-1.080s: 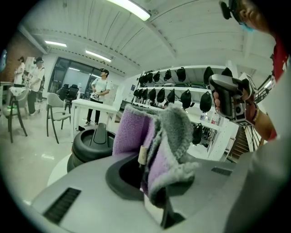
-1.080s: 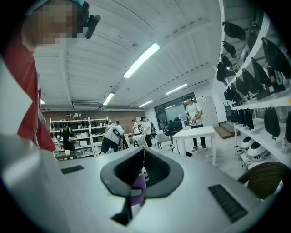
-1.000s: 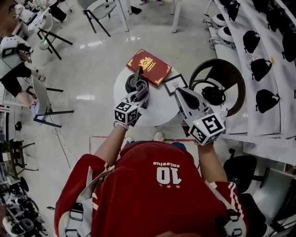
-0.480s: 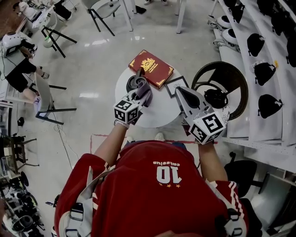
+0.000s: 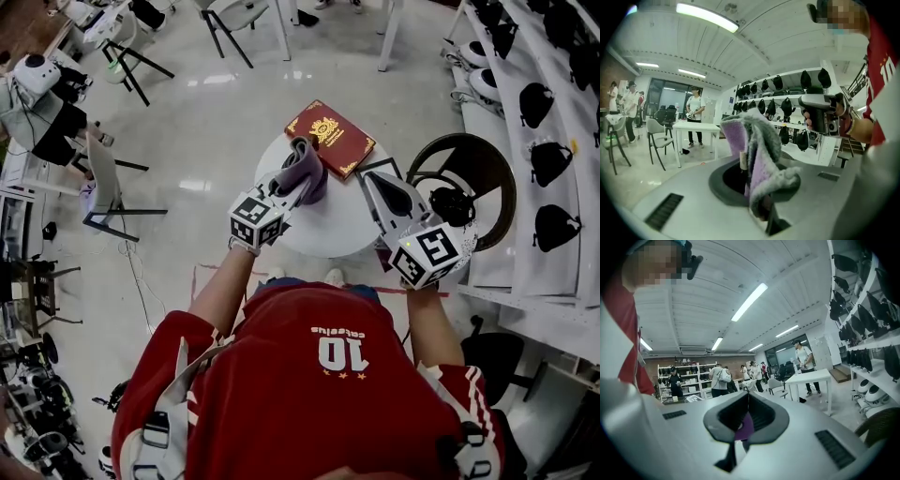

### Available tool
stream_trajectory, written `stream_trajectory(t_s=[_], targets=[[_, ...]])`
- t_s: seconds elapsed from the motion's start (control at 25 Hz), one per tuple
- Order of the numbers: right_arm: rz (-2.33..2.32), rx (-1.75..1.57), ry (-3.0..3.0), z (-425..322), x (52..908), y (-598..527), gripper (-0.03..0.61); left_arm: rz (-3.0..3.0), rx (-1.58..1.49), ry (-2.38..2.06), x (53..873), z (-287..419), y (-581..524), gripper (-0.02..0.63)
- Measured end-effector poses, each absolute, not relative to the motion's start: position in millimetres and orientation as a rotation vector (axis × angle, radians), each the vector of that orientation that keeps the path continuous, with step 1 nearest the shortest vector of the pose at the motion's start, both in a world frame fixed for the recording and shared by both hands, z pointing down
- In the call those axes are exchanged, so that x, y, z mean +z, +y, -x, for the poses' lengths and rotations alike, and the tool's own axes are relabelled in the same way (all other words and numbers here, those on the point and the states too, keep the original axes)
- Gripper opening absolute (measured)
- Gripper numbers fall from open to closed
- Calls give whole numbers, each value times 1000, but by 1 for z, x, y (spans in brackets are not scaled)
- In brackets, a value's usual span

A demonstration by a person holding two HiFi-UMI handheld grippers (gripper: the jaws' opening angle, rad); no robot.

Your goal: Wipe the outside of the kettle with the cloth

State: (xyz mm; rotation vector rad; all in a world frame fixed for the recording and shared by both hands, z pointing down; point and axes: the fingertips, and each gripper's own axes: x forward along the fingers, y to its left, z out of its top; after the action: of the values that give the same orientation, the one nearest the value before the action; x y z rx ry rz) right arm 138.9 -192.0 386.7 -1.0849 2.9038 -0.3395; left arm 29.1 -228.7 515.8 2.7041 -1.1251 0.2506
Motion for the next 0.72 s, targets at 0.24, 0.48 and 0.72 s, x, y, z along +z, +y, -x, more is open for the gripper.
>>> stream_trajectory(t_s=[0.24, 0.48, 0.72], targets=[[1149, -340, 2882, -105, 381, -190, 17, -2738, 292, -1130, 506, 25, -234, 46], [1230, -341, 2864, -71, 381, -187, 17, -2768, 344, -1101, 508, 70, -252, 46], [1342, -345, 2843, -50, 388, -181, 17, -2818, 405, -1025, 516, 95, -274, 46]])
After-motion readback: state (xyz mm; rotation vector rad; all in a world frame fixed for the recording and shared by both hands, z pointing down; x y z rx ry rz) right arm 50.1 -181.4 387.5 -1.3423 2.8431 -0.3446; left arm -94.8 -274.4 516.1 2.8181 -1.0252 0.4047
